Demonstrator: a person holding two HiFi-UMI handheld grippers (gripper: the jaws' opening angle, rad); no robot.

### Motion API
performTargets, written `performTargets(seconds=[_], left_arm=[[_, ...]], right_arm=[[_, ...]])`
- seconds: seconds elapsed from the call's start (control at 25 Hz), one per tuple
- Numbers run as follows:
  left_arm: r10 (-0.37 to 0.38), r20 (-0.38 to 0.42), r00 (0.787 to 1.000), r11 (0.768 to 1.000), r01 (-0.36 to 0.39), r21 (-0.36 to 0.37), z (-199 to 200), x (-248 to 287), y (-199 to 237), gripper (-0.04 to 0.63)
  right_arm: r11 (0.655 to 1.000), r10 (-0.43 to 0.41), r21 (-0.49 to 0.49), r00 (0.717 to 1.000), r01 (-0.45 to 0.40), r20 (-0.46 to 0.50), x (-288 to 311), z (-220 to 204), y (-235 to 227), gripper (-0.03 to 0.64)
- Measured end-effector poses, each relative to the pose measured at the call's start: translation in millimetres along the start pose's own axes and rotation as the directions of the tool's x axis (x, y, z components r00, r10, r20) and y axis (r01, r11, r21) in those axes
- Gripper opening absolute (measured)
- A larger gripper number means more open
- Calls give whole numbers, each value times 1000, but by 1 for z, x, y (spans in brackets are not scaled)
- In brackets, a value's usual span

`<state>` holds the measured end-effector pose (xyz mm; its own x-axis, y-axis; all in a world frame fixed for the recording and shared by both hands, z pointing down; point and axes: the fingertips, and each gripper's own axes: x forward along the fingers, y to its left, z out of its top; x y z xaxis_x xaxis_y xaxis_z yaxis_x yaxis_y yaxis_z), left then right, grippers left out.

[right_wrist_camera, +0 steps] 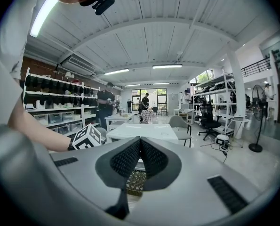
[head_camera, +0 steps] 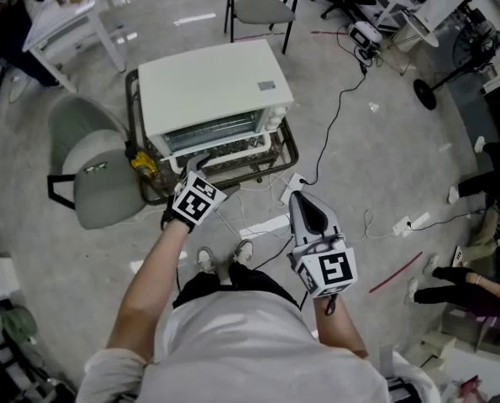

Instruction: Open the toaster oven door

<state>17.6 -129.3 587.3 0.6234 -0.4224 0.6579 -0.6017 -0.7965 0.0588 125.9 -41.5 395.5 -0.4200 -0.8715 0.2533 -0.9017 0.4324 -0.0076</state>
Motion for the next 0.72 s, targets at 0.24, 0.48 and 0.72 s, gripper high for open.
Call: performTargets(seconds=[0.24, 0.48, 0.72], left_arm=[[-1, 15, 1000, 999, 1, -44, -7, 3, -11, 442], [30, 49, 998, 993, -24, -114, -11, 5, -16, 443], [6, 52, 999, 984, 3, -176, -18, 7, -25, 442]], right_arm=[[1000, 2, 1, 1000, -2, -3, 1, -3, 1, 23], [1000, 2, 0, 1000, -2, -8, 2, -3, 3, 23], [1000, -1, 0, 1000, 1, -15, 0, -6, 2, 22]])
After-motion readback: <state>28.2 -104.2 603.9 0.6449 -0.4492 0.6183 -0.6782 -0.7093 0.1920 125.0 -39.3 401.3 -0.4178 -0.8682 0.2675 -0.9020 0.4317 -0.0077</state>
